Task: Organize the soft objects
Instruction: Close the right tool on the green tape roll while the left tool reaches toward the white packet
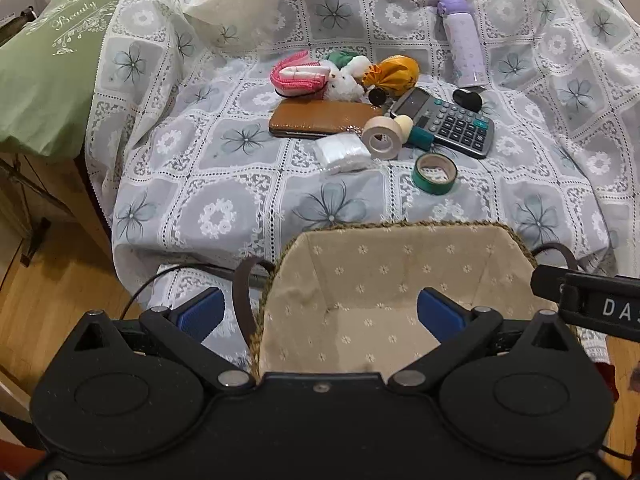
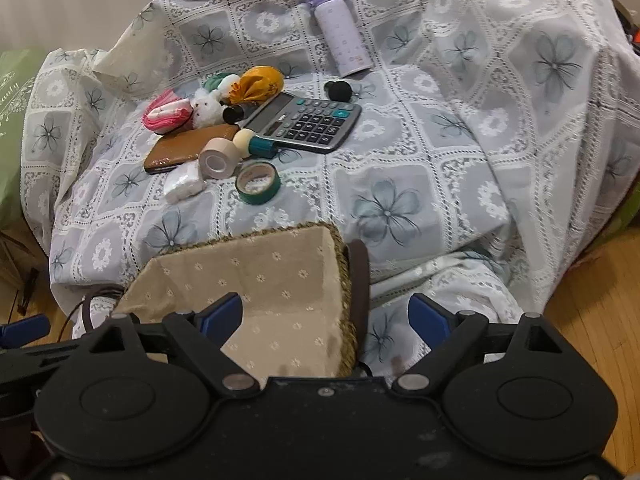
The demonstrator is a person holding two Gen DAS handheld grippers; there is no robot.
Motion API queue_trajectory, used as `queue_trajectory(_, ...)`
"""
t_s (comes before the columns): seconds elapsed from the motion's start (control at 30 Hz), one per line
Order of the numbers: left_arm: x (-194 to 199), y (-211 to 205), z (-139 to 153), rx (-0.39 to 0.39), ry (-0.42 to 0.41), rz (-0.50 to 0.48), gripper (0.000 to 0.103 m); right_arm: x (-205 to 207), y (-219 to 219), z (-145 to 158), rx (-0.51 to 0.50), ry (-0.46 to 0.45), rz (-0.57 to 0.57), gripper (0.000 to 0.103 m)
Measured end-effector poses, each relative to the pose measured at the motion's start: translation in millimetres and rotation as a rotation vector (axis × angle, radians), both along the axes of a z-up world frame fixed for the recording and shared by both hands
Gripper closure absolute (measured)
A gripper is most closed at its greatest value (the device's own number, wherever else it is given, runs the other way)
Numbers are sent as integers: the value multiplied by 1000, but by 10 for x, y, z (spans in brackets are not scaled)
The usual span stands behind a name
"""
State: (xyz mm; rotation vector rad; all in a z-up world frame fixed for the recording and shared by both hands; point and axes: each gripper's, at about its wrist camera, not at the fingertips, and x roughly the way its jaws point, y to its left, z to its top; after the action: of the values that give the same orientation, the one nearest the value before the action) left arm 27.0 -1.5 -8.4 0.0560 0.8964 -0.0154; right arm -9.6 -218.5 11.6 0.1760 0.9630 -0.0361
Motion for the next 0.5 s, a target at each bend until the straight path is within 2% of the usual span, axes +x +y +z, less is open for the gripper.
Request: queue_trajectory(0.5, 753, 176, -133, -22, 66, 33, 5, 914, 81, -95, 3, 0, 31, 15)
